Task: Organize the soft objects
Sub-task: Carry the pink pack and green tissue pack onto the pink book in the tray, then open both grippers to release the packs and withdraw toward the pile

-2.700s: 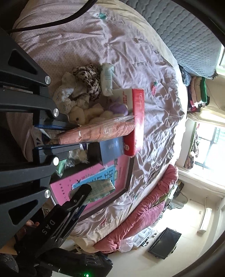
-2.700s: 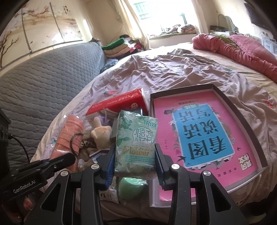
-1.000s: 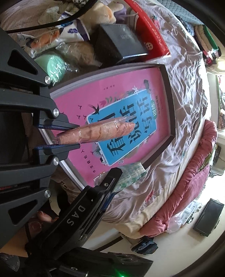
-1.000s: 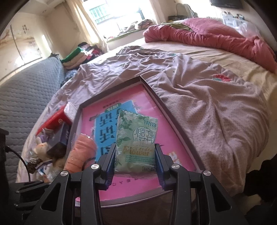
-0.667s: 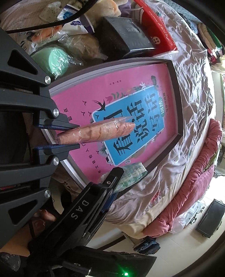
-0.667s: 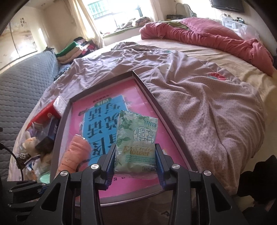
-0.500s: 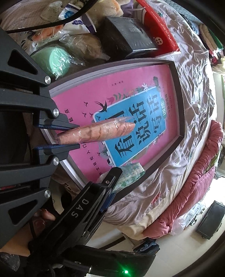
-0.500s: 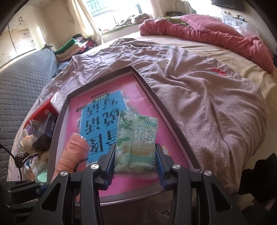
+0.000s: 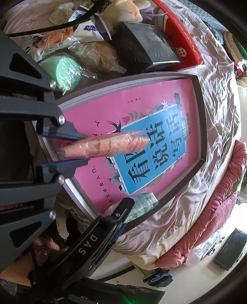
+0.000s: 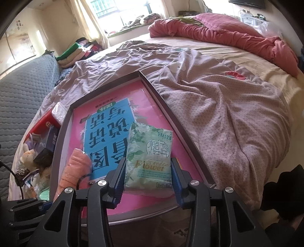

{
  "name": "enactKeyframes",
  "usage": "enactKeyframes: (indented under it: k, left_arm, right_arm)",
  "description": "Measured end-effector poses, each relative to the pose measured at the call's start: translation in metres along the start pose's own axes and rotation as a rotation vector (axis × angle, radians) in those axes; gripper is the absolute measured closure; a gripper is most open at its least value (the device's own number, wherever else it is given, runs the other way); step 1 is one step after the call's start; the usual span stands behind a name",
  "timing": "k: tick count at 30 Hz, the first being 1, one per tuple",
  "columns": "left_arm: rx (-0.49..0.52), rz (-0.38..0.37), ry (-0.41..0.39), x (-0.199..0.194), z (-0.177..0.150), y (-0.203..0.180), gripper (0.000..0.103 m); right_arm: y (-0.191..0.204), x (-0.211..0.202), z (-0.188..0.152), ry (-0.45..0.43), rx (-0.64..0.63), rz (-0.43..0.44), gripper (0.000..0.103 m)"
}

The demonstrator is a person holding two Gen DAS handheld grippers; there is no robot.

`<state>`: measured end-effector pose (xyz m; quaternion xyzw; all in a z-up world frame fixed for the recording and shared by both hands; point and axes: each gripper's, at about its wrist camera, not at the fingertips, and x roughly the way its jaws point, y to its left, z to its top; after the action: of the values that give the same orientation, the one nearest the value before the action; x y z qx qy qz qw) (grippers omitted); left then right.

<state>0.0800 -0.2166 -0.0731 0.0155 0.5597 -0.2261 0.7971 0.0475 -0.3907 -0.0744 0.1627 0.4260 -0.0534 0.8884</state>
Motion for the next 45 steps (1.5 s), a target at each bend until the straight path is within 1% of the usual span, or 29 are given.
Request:
enactKeyframes:
  k: [1, 2, 3, 7, 9, 16, 18, 24, 28, 31, 34, 36, 43, 45]
  left_arm:
    - [-0.002, -0.001, 0.001, 0.0, 0.0, 0.0, 0.072]
    - [-0.005, -0.002, 0.001, -0.001, 0.0, 0.001, 0.066]
    - [-0.006, -0.001, -0.002, -0.001, -0.001, 0.002, 0.064]
    - [-0.005, 0.005, -0.011, -0.006, -0.003, 0.003, 0.062]
    - [-0.006, 0.007, -0.018, -0.009, -0.004, 0.004, 0.058]
    - [0.004, 0.018, -0.042, -0.021, -0.009, 0.007, 0.056]
    - [0.007, 0.036, -0.055, -0.026, -0.01, 0.007, 0.053]
    - [0.023, 0.08, -0.094, -0.043, -0.016, 0.007, 0.048]
    - [0.02, 0.105, -0.122, -0.054, -0.02, 0.012, 0.047]
    - [0.012, 0.12, -0.136, -0.061, -0.023, 0.019, 0.047]
    - [-0.016, 0.119, -0.159, -0.071, -0.027, 0.027, 0.045]
    - [-0.03, 0.12, -0.175, -0.079, -0.03, 0.034, 0.041]
    - [-0.073, 0.143, -0.217, -0.105, -0.035, 0.061, 0.04]
    - [-0.091, 0.152, -0.242, -0.117, -0.038, 0.072, 0.04]
  right_arm:
    - [0.0, -0.001, 0.0, -0.001, 0.003, 0.002, 0.054]
    - [0.0, -0.001, 0.0, -0.002, 0.002, 0.001, 0.053]
    - [0.0, -0.002, 0.0, -0.005, 0.003, 0.002, 0.051]
    - [0.002, -0.005, 0.0, -0.011, 0.0, 0.0, 0.05]
    - [0.003, -0.007, 0.0, -0.015, 0.0, -0.005, 0.049]
    - [0.003, -0.012, 0.0, -0.016, 0.008, -0.005, 0.047]
    - [0.004, -0.014, 0.0, -0.021, 0.007, -0.006, 0.046]
    - [0.011, -0.025, 0.002, -0.039, 0.0, 0.011, 0.046]
    - [0.019, -0.033, 0.003, -0.061, -0.021, 0.012, 0.046]
    - [0.025, -0.039, 0.004, -0.072, -0.033, 0.011, 0.045]
    - [0.031, -0.044, 0.003, -0.078, -0.045, 0.004, 0.044]
    - [0.036, -0.048, 0.003, -0.08, -0.054, 0.005, 0.044]
    - [0.061, -0.063, 0.003, -0.091, -0.105, 0.021, 0.043]
    - [0.069, -0.066, 0.002, -0.091, -0.118, 0.029, 0.043]
